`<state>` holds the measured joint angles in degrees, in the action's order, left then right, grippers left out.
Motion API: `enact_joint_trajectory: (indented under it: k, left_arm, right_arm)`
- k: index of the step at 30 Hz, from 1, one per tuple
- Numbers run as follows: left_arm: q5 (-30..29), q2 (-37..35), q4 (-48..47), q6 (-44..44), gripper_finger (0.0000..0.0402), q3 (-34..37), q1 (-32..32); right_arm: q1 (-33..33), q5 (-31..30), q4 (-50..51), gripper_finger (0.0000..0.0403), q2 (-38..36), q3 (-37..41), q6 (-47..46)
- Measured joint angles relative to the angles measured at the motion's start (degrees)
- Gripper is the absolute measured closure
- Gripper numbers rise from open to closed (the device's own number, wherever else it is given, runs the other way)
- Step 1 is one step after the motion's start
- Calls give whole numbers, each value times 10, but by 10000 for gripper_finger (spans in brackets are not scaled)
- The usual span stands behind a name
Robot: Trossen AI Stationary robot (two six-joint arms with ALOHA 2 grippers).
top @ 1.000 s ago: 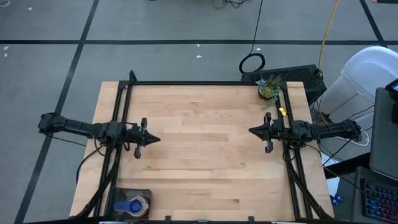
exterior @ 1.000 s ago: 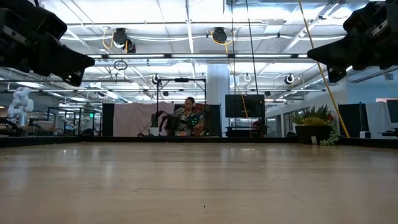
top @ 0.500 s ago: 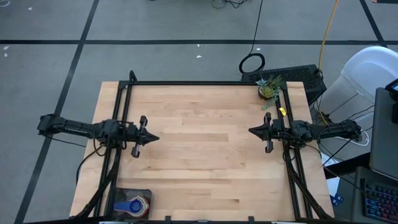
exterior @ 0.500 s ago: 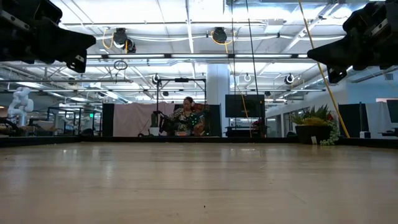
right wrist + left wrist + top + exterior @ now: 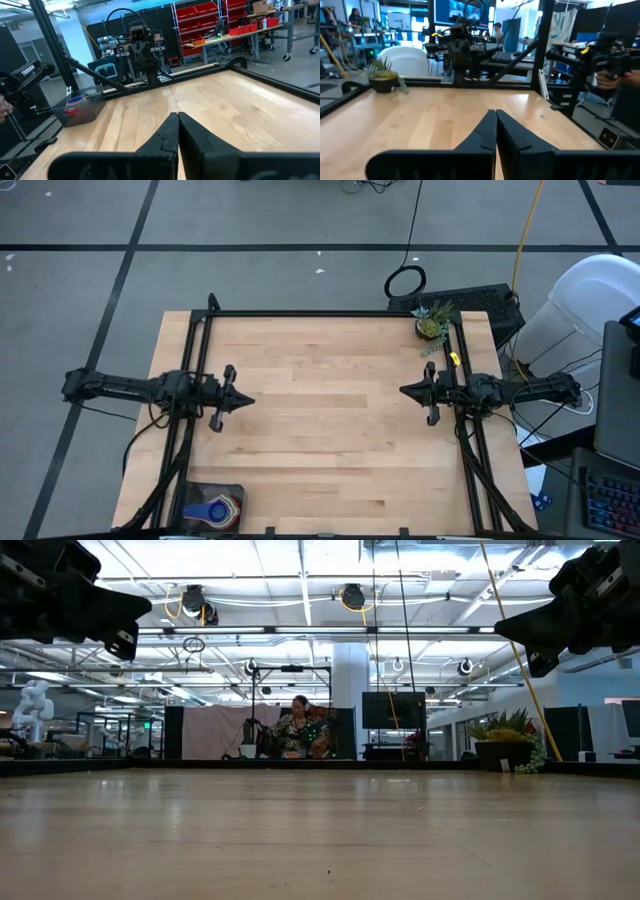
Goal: Nest measuring cups in basket
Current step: Return to Home Position
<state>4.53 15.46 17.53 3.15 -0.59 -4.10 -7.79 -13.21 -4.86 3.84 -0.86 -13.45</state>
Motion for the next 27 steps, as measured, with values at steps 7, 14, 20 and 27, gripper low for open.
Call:
enact_joint_trajectory:
  k: [7, 14, 20, 27]
  left_arm:
    - [-12, -83, -230, 17, 400, -80, -5]
    - [-36, -152, -361, 23, 400, -123, -41]
    - [-87, -152, -261, 39, 401, -35, -79]
    - [-115, -144, -155, 19, 401, -1, -100]
  right_arm:
    - [0, 0, 0, 403, 0, 0, -9]
    - [0, 0, 0, 403, 0, 0, -9]
    - [-1, 0, -7, 403, -1, 0, -11]
    - [0, 0, -10, 403, 0, 0, -9]
